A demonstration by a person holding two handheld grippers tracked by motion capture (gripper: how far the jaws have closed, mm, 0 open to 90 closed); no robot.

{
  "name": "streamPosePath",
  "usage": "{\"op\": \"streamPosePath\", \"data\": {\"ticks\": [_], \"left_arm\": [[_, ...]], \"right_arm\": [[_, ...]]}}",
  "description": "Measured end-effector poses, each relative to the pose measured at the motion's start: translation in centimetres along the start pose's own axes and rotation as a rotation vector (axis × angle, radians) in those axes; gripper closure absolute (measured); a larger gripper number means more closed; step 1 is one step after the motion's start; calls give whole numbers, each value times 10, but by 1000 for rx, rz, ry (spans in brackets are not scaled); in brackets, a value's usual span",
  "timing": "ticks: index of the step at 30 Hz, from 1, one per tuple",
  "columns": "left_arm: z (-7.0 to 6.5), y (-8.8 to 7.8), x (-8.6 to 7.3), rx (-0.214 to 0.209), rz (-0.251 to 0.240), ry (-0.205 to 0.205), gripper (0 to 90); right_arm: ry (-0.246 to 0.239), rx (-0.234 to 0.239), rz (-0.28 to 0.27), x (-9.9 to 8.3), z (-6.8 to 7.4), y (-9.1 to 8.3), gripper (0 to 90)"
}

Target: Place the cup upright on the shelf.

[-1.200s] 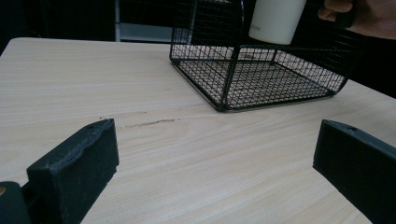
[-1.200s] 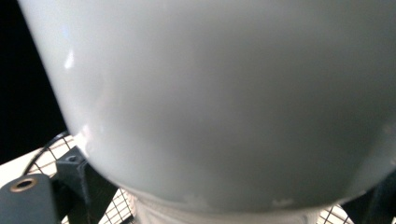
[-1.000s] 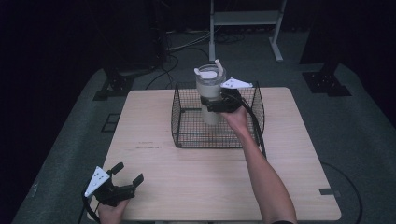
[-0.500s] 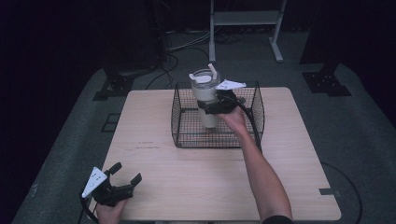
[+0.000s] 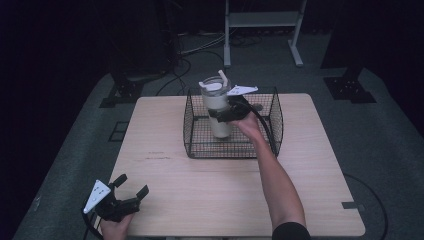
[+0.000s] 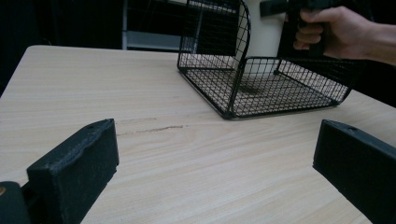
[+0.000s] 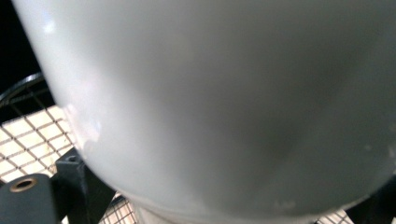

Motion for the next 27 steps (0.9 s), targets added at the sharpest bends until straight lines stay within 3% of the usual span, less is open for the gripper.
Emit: {"op": "streamPosePath", "data": {"ticks": [2,5,11,15,21,27], "left_arm": [[0,1,1,-8,-10,-13,0],[-1,2,1,-5,0,0,0],[0,1,1,0,-9,-5,0],[2,-3,2,12,-14,-6,0],[6,-8,2,22,-30,-20,0],[4,-8,3,22,-33,-16,0]], "right_arm": [[-15,6,14,-2,2,4,77],[-33,14,29,-4,6,11,77],[-62,66,85,-6,13,27,77],[-61,78,78,-5,14,33,77],[-60,94,74,-7,8,30,77],[-94,89,82,-10,5,23,75]]}}
Point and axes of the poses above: each handheld gripper's, and its own axes: y roughly forward along the jaws, x roughly out of its top, z roughly to its left, the point moved 4 cm from there along y, roughly forward along the jaws, and after that the axes turned 8 degrees about -x, right-handed, at the moved point
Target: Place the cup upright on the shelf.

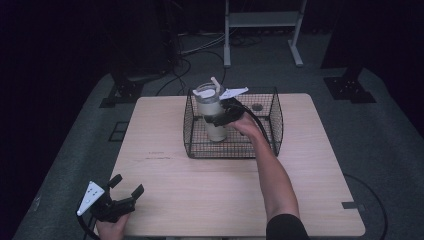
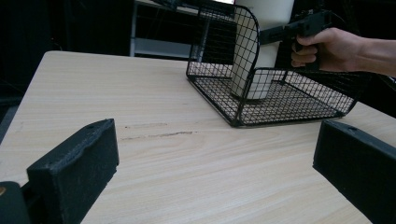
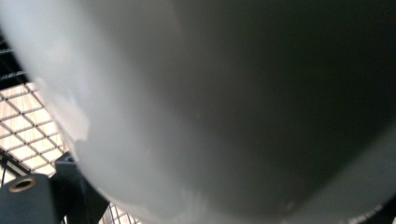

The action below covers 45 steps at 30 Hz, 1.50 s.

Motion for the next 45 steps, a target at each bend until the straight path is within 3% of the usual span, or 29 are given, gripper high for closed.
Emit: {"op": "streamPosePath", "data": {"ticks": [11,22,26,32,45], "left_arm": [[-3,0,1,-3,2,10,0],[-3,-4,2,4,-9,11,0],[-3,-4,2,2,-6,12,0],[-4,-2,2,-2,-7,17,0],[-3,1,3,-7,-7,18,0]], "right_arm": [[-38,-1,9,-3,2,-8,74],[-47,9,-7,-8,-1,-12,69],[-44,9,-20,-9,-6,-15,14],[-38,-2,-28,-12,-11,-21,0],[-56,17,-42,-15,-11,-25,0]]}}
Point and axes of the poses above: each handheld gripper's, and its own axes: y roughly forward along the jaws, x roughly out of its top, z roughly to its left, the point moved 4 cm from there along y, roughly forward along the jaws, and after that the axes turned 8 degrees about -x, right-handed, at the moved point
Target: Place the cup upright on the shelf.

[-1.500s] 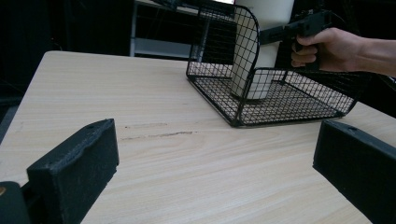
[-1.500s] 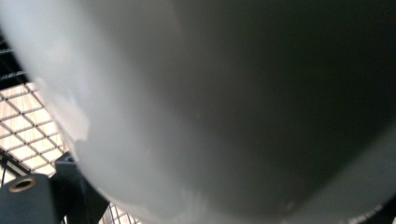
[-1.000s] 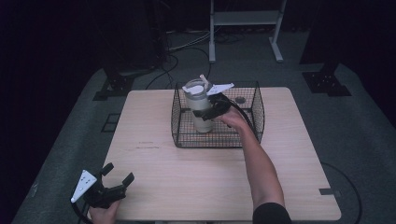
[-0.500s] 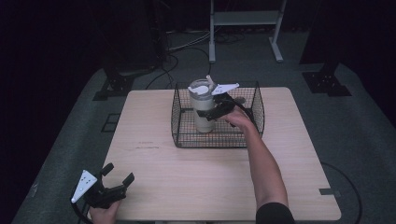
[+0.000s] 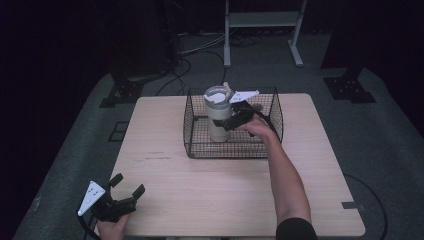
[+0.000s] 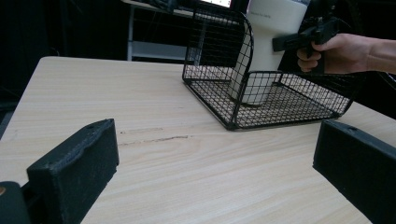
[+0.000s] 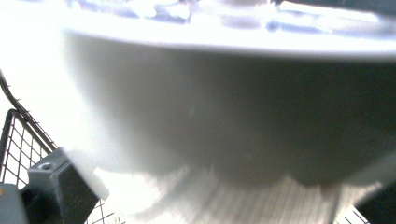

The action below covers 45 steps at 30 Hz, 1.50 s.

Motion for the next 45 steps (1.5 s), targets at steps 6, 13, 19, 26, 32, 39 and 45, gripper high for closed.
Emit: {"op": "streamPosePath", "data": {"ticks": [6,13,19,26,32,39,45], "left_arm": [[0,3,0,-6,2,2,0],[-2,5,1,-13,6,7,0],[-2,4,1,-11,4,7,0],[-4,7,1,-17,6,9,0],[-6,8,1,-23,11,13,0],[-5,8,1,-22,9,13,0],[-7,9,1,-25,10,13,0]], "right_arm": [[1,2,-15,1,0,-4,0],[-20,-5,-7,2,2,-7,0],[-23,-12,2,3,2,-12,0],[-30,-23,-5,6,0,-25,0],[-21,-40,-25,11,1,-34,0],[10,-75,-43,13,-2,-47,0],[62,-99,-67,12,-1,-60,0]]}}
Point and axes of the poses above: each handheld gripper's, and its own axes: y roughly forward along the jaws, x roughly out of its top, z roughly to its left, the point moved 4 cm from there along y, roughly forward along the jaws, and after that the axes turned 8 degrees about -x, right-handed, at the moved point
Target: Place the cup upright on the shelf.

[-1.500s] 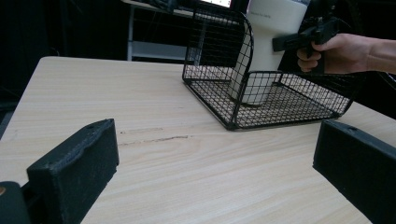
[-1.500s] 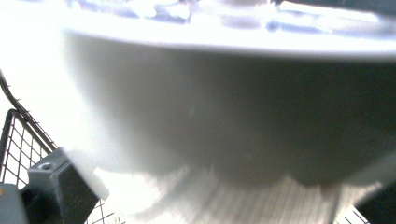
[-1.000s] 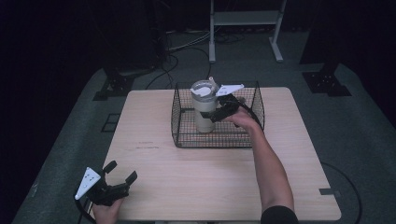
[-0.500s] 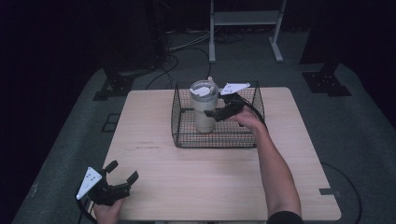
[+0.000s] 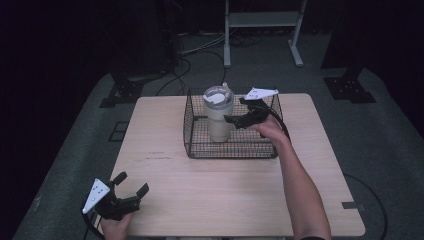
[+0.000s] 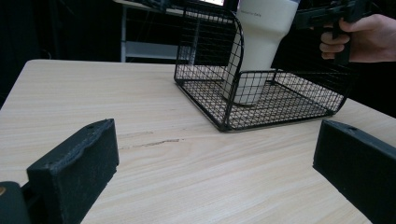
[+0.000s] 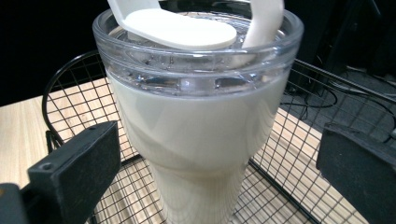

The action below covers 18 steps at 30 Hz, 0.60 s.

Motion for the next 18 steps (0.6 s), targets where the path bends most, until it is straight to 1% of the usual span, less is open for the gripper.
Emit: {"op": "streamPosePath", "data": {"ticks": [2,4,7,10,14,18], "left_arm": [[0,0,0,0,0,2,0],[-1,1,0,-3,3,4,0],[-1,1,0,-4,3,4,0],[-2,1,-1,-5,9,7,0],[-2,0,0,-4,4,8,0],[-2,0,0,-5,5,8,0]], "right_arm": [[15,-7,-15,0,1,-5,0],[22,-14,-14,-1,1,-9,0],[42,-7,-15,-2,4,-15,0],[40,1,-10,-2,8,-18,0],[33,-7,-16,-2,13,-22,0],[34,-19,0,-6,13,-26,0]]}}
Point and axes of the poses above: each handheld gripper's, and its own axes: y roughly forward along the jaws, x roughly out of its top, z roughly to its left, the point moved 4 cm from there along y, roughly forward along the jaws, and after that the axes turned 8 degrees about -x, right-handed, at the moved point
